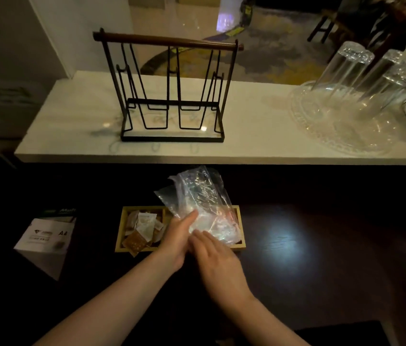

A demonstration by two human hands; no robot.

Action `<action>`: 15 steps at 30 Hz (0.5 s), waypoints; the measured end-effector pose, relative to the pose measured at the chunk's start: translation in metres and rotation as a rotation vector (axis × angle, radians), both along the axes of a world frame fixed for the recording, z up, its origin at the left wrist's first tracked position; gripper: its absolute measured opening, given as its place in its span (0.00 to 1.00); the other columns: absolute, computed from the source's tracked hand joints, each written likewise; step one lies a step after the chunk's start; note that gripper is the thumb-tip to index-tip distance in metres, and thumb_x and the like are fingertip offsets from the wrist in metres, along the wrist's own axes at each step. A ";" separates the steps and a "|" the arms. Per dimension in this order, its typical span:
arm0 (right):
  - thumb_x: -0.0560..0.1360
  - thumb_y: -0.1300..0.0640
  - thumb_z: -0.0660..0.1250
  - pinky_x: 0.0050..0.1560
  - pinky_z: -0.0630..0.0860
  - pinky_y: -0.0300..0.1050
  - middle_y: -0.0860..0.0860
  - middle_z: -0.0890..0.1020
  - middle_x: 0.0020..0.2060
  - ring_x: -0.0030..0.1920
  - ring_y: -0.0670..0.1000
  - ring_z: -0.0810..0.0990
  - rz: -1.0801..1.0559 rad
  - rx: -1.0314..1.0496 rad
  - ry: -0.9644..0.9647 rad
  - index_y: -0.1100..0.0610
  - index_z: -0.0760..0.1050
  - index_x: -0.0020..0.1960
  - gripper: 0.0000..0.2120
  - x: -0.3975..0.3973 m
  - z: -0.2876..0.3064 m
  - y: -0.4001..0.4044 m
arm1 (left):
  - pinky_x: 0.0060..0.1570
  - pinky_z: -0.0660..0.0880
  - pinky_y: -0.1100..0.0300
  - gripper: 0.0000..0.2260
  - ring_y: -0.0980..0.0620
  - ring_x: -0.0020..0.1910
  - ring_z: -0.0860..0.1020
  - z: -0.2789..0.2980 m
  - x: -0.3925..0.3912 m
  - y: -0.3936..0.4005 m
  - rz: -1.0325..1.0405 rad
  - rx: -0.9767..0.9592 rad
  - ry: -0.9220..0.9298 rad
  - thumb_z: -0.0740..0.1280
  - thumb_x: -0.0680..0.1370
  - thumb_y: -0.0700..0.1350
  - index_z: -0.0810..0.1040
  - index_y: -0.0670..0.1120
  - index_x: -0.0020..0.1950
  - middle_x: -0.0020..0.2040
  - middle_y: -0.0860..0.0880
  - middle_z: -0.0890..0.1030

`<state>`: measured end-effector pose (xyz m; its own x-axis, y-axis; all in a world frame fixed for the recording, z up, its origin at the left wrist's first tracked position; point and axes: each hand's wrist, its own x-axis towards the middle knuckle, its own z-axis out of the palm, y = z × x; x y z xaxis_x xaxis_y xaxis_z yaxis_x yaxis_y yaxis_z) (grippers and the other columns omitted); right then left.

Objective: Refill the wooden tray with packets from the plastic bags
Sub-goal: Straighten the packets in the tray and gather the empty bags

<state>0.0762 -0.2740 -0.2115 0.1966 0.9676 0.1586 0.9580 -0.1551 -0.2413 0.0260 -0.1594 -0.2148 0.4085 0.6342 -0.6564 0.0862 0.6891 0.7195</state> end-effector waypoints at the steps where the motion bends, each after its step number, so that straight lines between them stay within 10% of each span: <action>1: 0.74 0.56 0.62 0.59 0.77 0.46 0.52 0.79 0.63 0.63 0.53 0.77 0.056 -0.024 0.002 0.56 0.75 0.64 0.19 -0.004 0.000 0.001 | 0.50 0.79 0.48 0.09 0.42 0.50 0.82 -0.002 -0.007 0.006 0.017 0.007 0.044 0.68 0.76 0.50 0.76 0.47 0.52 0.51 0.43 0.81; 6: 0.78 0.51 0.58 0.66 0.69 0.41 0.47 0.76 0.64 0.65 0.45 0.72 0.228 0.010 0.443 0.51 0.72 0.64 0.15 0.003 0.021 0.007 | 0.57 0.73 0.48 0.11 0.45 0.57 0.78 -0.001 -0.052 0.028 -0.140 0.135 0.092 0.63 0.79 0.46 0.79 0.45 0.58 0.59 0.42 0.80; 10: 0.77 0.51 0.63 0.57 0.73 0.44 0.45 0.79 0.55 0.55 0.45 0.77 -0.273 0.327 0.582 0.51 0.75 0.58 0.11 0.039 0.031 0.029 | 0.65 0.64 0.50 0.10 0.52 0.56 0.79 0.005 -0.081 0.033 -0.298 0.154 -0.006 0.62 0.79 0.41 0.83 0.43 0.49 0.54 0.49 0.84; 15: 0.71 0.45 0.69 0.49 0.77 0.53 0.54 0.80 0.58 0.51 0.53 0.81 -0.512 0.095 1.664 0.48 0.66 0.70 0.29 0.066 0.038 0.048 | 0.66 0.68 0.46 0.25 0.45 0.60 0.78 0.008 -0.091 0.030 -0.323 0.067 -0.110 0.68 0.72 0.45 0.71 0.37 0.67 0.62 0.39 0.79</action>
<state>0.1423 -0.2258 -0.1732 0.4517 0.7608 -0.4659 -0.4380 -0.2658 -0.8587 -0.0648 -0.1293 -0.2065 0.6611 0.5005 -0.5590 0.2120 0.5900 0.7791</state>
